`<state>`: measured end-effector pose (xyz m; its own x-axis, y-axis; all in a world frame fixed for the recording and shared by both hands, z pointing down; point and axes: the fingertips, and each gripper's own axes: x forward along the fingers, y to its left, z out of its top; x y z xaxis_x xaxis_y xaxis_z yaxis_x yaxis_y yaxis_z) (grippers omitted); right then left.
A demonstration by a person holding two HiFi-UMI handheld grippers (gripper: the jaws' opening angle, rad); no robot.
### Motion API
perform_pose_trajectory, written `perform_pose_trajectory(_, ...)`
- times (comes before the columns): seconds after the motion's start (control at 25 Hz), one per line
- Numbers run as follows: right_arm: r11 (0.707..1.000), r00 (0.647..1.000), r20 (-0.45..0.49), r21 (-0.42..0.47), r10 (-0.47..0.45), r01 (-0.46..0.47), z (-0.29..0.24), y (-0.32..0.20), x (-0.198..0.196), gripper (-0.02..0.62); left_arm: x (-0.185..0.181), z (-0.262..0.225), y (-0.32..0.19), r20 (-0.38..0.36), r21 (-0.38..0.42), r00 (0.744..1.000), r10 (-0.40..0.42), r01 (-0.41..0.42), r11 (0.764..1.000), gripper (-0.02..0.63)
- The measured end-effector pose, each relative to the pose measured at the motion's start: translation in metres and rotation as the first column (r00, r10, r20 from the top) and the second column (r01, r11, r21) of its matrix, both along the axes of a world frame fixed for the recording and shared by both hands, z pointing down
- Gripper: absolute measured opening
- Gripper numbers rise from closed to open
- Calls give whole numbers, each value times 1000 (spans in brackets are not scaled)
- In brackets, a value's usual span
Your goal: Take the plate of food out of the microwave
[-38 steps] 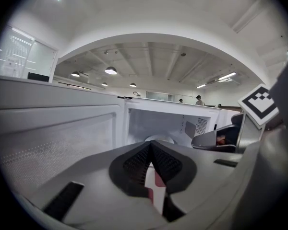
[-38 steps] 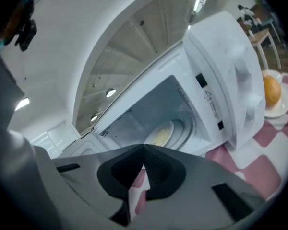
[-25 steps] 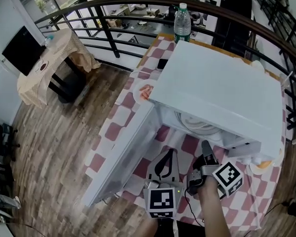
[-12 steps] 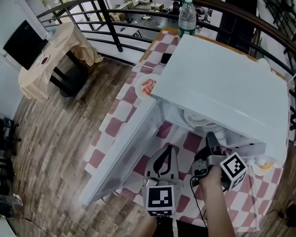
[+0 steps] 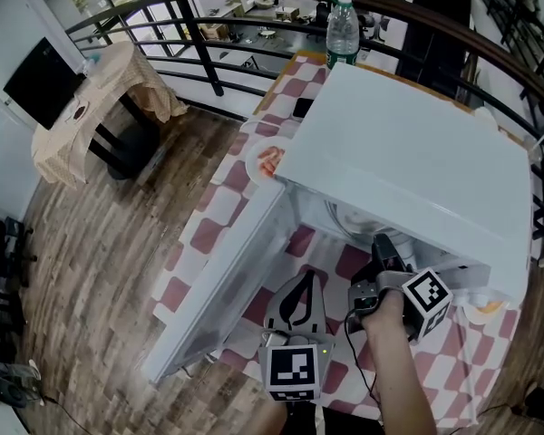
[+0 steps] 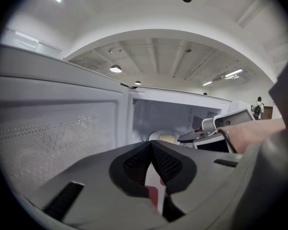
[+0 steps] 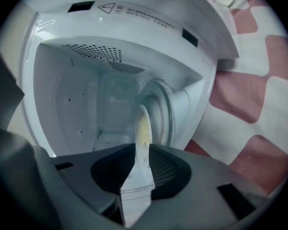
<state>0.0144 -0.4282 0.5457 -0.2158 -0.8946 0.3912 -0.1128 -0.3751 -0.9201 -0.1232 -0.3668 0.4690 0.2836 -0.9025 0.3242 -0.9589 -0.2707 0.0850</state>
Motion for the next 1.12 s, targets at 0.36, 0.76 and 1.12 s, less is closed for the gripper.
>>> perform_pose_trajectory(0.36, 1000, 1000, -3, 19, 20, -20, 3, -17, -2, 109, -3, 2, -1, 4, 6, 1000, 10, -10, 1000, 14)
perform_pose_trajectory(0.76, 1000, 1000, -21, -22, 16, -17, 13, -19, -7, 109, -6, 4, -1, -9, -11, 1000, 16, -16, 1000, 14)
perform_pose_trajectory(1.12, 999, 1000, -6, -34, 31, -31, 17, -23, -11, 109, -6, 5, 1, -19, -53, 1000, 14, -15, 998, 14)
